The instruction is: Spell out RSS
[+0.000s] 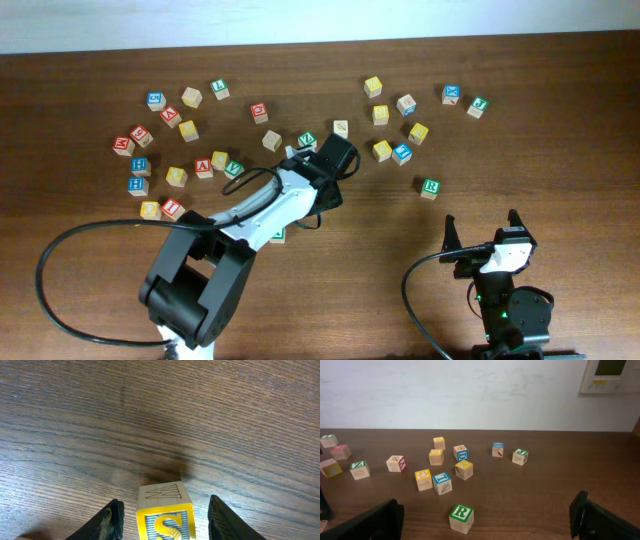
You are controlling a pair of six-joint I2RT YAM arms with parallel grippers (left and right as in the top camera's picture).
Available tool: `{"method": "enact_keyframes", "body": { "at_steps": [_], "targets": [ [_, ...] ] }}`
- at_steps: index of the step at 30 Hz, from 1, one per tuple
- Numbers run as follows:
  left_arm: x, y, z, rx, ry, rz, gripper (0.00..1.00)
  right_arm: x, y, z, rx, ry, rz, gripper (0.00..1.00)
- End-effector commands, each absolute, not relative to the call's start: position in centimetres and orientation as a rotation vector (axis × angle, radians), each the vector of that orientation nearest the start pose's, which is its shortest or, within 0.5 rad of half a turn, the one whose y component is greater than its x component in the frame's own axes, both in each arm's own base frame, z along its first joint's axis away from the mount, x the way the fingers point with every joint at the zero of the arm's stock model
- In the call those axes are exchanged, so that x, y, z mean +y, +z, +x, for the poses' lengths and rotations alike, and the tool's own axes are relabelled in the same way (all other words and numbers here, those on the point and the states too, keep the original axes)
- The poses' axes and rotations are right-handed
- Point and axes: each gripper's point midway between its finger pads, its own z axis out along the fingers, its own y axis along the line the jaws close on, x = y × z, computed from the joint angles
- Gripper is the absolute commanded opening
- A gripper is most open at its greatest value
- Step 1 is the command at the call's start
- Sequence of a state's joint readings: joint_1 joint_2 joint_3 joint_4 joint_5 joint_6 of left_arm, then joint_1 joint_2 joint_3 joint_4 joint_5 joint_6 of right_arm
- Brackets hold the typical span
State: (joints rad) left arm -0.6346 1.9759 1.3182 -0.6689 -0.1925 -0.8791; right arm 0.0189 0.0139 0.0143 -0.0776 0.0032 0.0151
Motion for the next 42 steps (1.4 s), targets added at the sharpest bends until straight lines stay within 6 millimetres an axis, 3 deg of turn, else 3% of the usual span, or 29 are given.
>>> {"method": "enact_keyframes", "body": {
  "at_steps": [1,5,7,12,19,27,34,38,42],
  "targets": [
    [-21.1,-0.2,34.7,2.834,0.037,-0.368,0.47,0.1,15.5,24.6,1.651,0.008,0.008,0.98],
    [-21.1,-0.2,34.7,2.833,0.035,-0.368,0.45,0.1,15.5,24.6,1.651,0.008,0.008,0.98],
    [-21.1,-0.2,34.7,2.833,0.036,-0.367,0.38,0.1,15.5,24.6,1.651,0.008,0.008,0.98],
    [-21.1,-0.2,34.7,2.833,0.037,-0.368,0.33,0.1,15.5,24.6,1.651,0.008,0.008,0.98],
    [-21.1,-0.2,34.7,2.834,0.040,-0.364,0.31,0.1,15.5,24.6,1.651,0.008,0.008,0.98],
    [-22.2,1.4,35.3,2.854,0.012,-0.125,0.28,0.1,15.5,24.6,1.651,0.008,0.008,0.98],
    [-23.7,4.5,33.6,2.911,-0.154,-0.072,0.27,0.1,15.5,24.6,1.651,0.008,0.008,0.98],
    [-22.5,6.7,31.3,2.967,-0.142,-0.067,0.28,0.1,15.5,24.6,1.651,0.008,0.008,0.98],
    [-21.1,6.7,29.3,3.042,-0.069,-0.056,0.28,0.1,15.5,24.6,1.651,0.008,0.008,0.98]
  ]
}}
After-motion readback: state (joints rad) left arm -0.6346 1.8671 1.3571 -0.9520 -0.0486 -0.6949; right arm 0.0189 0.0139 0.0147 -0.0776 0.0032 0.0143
